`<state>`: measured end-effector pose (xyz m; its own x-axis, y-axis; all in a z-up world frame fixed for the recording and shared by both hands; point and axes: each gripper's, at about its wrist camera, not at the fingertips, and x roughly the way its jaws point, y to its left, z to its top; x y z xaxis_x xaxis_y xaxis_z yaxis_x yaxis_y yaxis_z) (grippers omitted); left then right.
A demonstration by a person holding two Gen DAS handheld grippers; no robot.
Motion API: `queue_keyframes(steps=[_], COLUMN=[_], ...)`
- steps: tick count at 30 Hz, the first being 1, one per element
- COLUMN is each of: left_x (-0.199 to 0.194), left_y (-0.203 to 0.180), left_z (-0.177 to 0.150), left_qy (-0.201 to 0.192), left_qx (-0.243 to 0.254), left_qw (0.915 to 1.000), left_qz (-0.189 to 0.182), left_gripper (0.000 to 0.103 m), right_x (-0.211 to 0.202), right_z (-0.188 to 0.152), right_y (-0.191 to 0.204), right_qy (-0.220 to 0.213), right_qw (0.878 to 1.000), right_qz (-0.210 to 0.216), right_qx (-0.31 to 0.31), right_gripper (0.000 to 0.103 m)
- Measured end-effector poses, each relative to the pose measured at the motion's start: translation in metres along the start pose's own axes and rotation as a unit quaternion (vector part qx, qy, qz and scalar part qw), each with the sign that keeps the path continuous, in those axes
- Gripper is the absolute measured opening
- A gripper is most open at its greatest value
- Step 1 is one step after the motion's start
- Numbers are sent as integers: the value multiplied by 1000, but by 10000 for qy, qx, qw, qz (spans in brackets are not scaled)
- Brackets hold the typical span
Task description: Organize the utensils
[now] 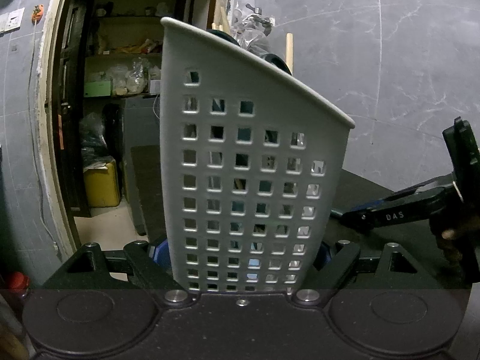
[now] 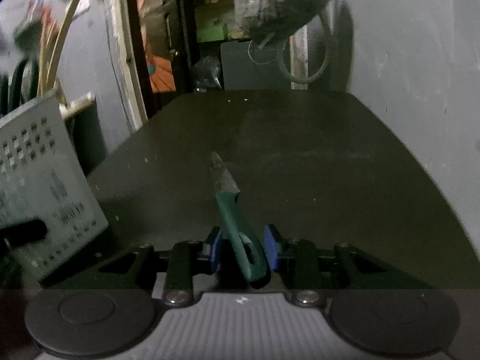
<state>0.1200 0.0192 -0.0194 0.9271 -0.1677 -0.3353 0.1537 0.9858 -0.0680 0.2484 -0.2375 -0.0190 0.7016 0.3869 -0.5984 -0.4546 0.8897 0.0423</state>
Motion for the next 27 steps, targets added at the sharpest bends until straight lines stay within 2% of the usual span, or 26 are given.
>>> queue_keyframes(steps=[2,5,9,12,14,16,18,20,21,23,25,26,27], left_x=[-1,-2,-1,1,1,1,2,3,3,4,4,4,3], left_y=[0,1,2,2,2,3,4,5,7,7,7,7,7], left_z=[0,0,-2,-2,0,2,3,2,2,1,1,1,1], left_qy=[-17,-16,11,47,61,70,79,94,103,140,148,145,136], left_qx=[-2,-18,-21,-24,-12,-8,-36,-64,-77,-85,-80,-79,-76], left_qw=[10000,10000,10000,10000,9999,9999,9999,9999,9999,9998,9998,9998,9999], left_qz=[9,0,-26,-50,-81,-92,-96,-80,-71,-62,-57,-61,-57], left_gripper=[87,87,87,87,87,87,87,87,87,87,87,87,87], right_x=[-4,-20,-54,-81,-95,-104,-106,-104,-102,-97,-93,-91,-90], right_z=[-2,-8,-25,-45,-63,-82,-104,-129,-139,-152,-158,-159,-156], right_y=[6,8,-4,-17,-28,-39,-51,-59,-60,-60,-55,-51,-48], right_qy=[97,262,320,250,141,-1,-156,-309,-359,-445,-507,-574,-603], right_qw=[9999,9995,9951,9820,9643,9408,9059,8599,8385,8074,7930,7930,8005], right_qz=[29,60,331,639,927,1258,1637,2017,2180,2394,2509,2497,2422], right_qx=[-28,147,876,1763,2477,3148,3904,4678,4981,5374,5528,5528,5449], right_gripper=[21,20,20,20,20,20,20,19,14,12,12,12,12])
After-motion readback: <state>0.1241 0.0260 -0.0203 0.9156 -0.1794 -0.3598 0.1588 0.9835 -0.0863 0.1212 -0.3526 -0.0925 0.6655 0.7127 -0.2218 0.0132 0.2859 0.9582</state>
